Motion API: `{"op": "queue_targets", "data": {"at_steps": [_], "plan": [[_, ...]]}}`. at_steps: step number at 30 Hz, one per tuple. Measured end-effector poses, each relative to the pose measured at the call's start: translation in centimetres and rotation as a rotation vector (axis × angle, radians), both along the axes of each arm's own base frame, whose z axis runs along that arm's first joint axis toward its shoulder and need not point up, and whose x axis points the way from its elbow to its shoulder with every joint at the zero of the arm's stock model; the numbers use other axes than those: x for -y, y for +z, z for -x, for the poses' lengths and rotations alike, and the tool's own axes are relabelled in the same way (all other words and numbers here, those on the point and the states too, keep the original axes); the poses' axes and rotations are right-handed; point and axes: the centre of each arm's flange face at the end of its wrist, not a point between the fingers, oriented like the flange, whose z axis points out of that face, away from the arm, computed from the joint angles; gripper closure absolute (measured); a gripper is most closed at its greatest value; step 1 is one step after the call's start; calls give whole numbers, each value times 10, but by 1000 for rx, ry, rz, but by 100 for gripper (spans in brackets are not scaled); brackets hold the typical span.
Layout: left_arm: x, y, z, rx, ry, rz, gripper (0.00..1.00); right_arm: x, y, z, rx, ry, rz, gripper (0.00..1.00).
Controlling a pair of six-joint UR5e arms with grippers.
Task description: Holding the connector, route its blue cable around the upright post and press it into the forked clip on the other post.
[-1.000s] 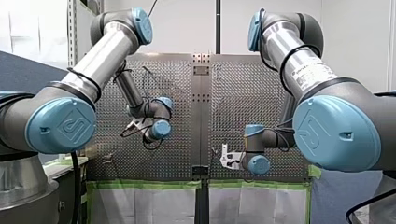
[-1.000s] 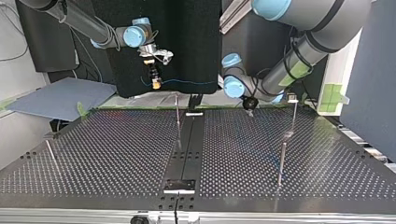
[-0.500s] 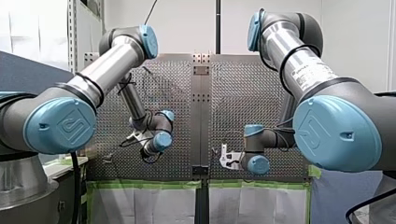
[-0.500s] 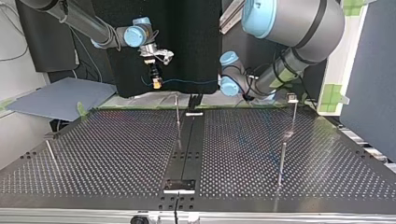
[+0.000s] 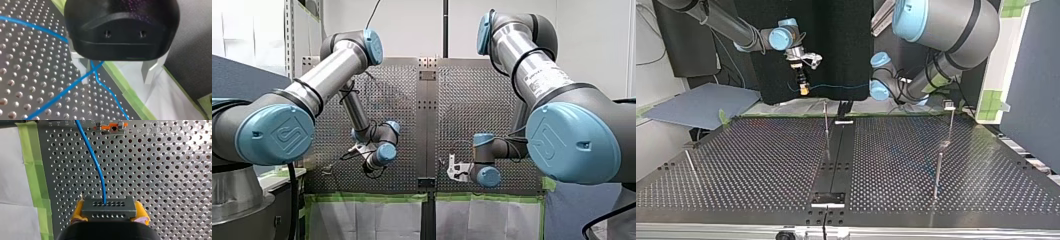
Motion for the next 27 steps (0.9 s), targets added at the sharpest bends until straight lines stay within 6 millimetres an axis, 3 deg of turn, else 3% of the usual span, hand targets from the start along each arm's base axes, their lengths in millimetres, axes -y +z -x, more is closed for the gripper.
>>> {"op": "queue_targets", "data": {"at_steps": [5, 15, 27], "plan": [[5, -4, 4, -13, -19, 10, 0, 0, 0, 0, 0, 0, -1, 100], [26, -43, 23, -80, -91, 43, 0, 2, 0, 3, -1, -7, -3, 100], [58, -48, 29, -44, -177, 180, 0, 2, 0, 3, -3, -7, -5, 100]]}}
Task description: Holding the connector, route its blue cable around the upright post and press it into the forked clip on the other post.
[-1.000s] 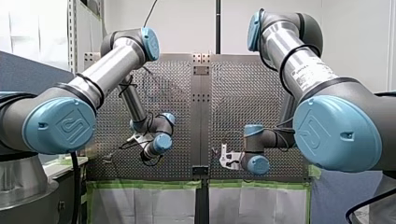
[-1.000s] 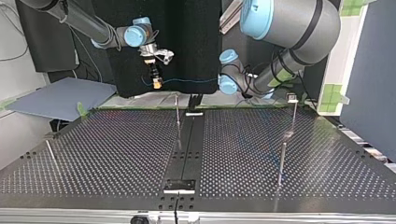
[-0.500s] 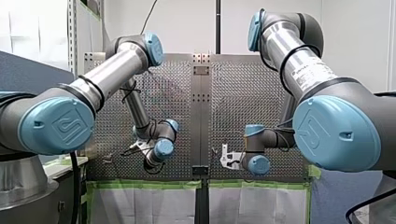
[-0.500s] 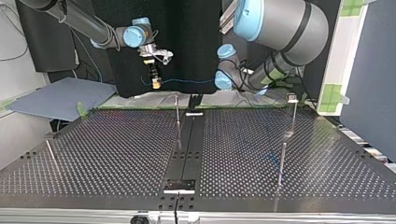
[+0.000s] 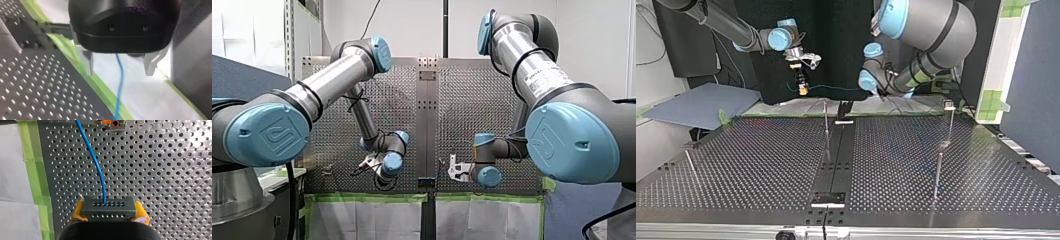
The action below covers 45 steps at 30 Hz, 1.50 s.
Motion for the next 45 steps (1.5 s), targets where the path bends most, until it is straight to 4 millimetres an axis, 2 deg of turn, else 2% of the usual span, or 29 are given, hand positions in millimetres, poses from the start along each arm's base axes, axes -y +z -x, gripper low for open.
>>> {"op": "queue_targets", "data": {"at_steps": [17, 29, 45], "plan": [[34, -8, 14, -13, -79, 198, 0, 1, 0, 1, -1, -4, -1, 100], [58, -8, 12, 36, -135, 373, 0, 1, 0, 1, -8, -2, 2, 100], [102, -4, 18, 103, -245, 616, 0, 0, -1, 2, -17, 0, -14, 100]]}}
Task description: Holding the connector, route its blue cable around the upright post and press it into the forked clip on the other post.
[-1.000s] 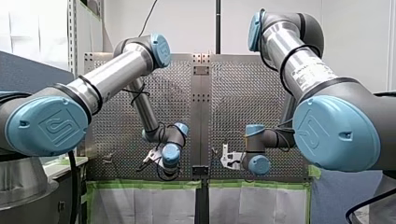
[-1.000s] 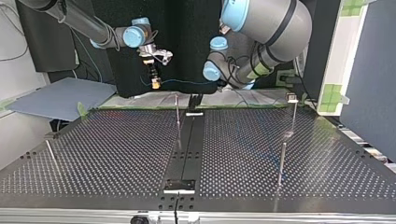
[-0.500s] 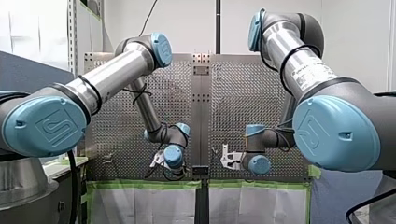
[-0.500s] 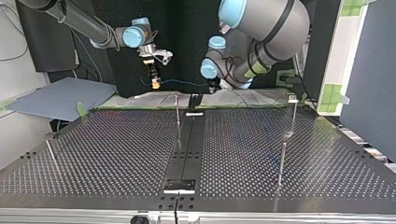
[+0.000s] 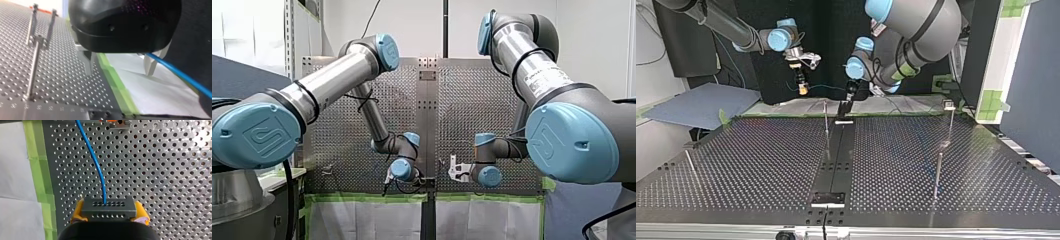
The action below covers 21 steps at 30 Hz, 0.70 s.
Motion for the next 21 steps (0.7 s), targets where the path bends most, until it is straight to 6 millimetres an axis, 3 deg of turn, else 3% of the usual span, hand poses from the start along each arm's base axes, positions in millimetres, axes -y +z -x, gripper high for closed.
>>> {"op": "queue_targets", "data": {"at_steps": [13, 21], "plan": [[12, 5, 0, 79, 92, 126, 0, 16, 1, 15, -11, -28, -15, 100], [14, 9, -2, 121, 172, 206, 0, 28, 5, 14, 5, 16, -7, 100]]}}
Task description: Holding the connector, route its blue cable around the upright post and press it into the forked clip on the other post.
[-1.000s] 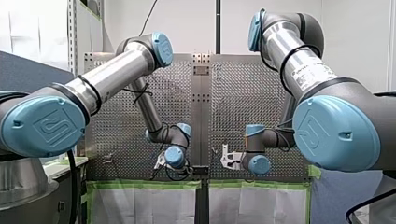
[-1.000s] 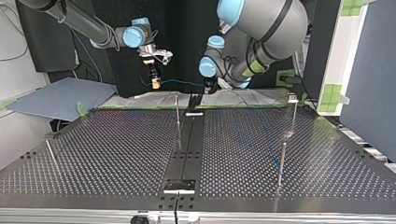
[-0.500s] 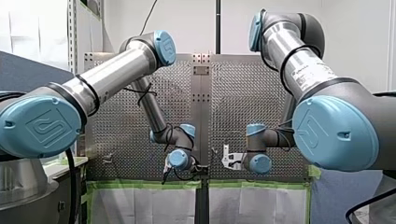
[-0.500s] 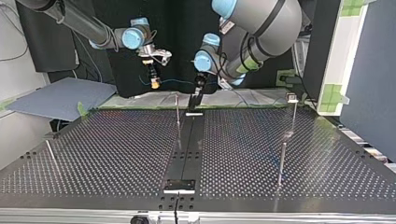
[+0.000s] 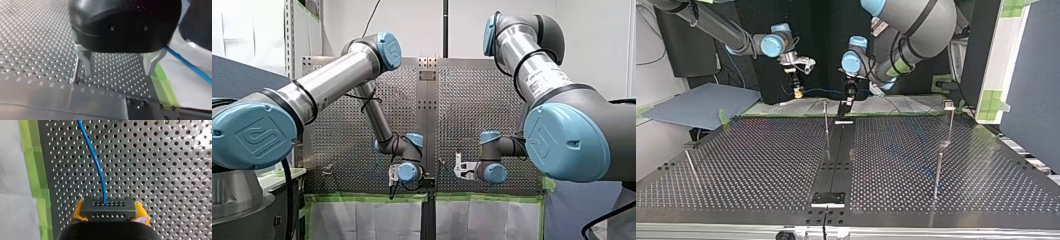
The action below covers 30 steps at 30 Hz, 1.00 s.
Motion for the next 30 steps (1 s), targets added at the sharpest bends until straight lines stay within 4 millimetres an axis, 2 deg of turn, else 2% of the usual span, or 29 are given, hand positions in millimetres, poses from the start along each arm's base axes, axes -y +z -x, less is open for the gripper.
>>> {"op": "queue_targets", "data": {"at_steps": [14, 30], "plan": [[10, 2, 18, 8, 110, 94, 0, 1, 2, -6, 35, 81, -8, 100], [21, 5, 32, 69, 159, -8, 0, 5, 5, -9, 71, 110, -19, 100]]}}
